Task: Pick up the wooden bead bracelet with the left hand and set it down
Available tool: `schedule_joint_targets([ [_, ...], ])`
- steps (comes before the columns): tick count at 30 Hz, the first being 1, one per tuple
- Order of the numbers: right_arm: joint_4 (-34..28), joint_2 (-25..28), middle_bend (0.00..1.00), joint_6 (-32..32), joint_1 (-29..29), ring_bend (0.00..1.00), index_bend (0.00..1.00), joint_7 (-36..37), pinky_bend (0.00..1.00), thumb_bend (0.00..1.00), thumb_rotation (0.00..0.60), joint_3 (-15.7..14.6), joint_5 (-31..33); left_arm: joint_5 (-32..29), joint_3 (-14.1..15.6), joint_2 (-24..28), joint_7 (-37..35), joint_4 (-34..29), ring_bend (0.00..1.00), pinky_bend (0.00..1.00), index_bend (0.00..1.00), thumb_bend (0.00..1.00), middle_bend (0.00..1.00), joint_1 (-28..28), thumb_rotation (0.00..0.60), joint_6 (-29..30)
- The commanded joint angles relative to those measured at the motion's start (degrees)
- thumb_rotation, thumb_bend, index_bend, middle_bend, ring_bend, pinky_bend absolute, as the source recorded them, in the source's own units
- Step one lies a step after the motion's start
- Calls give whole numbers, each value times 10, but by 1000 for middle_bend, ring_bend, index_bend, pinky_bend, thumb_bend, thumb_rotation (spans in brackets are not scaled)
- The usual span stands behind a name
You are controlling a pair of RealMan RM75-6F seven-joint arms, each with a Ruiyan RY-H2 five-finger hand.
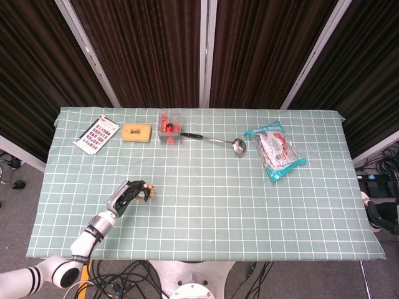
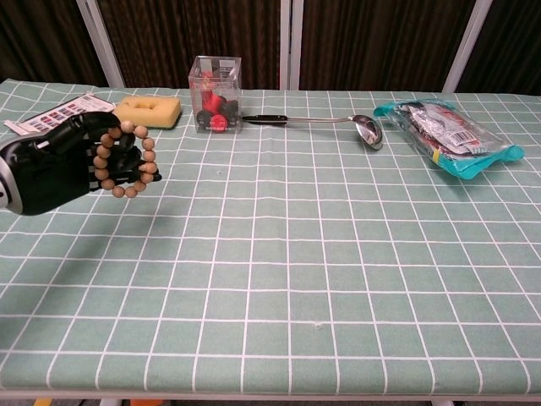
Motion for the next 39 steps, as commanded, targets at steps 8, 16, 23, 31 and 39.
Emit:
schedule_joint_targets([
  [8, 0, 0, 32, 3, -1, 0, 0, 2, 0, 269, 600, 1, 0, 13, 4, -4, -2, 5, 393, 190, 610, 806, 664, 0, 335, 8],
  [16, 1, -1, 32, 1, -1, 0, 0, 3, 0, 268, 600, 1, 1, 22, 10, -5, -6, 8, 392, 190, 554, 878, 618, -4, 358, 9],
  [23, 1, -1, 32, 0, -1, 0, 0, 4, 0, 268, 600, 1, 2, 30, 14, -4, -12, 10, 391, 190, 482, 924, 578, -8, 372, 11],
  [31, 2, -2, 33, -1, -1, 0, 0, 4, 0, 271, 600, 1, 4, 26, 14, -7, -18, 13, 387, 191, 449, 717, 541, -8, 142, 17],
  [39, 3, -4, 32, -2, -2, 0, 0, 6, 0, 269, 600, -1, 2, 27, 7, -9, -8, 21, 386, 191, 448, 372, 544, -6, 0, 38],
])
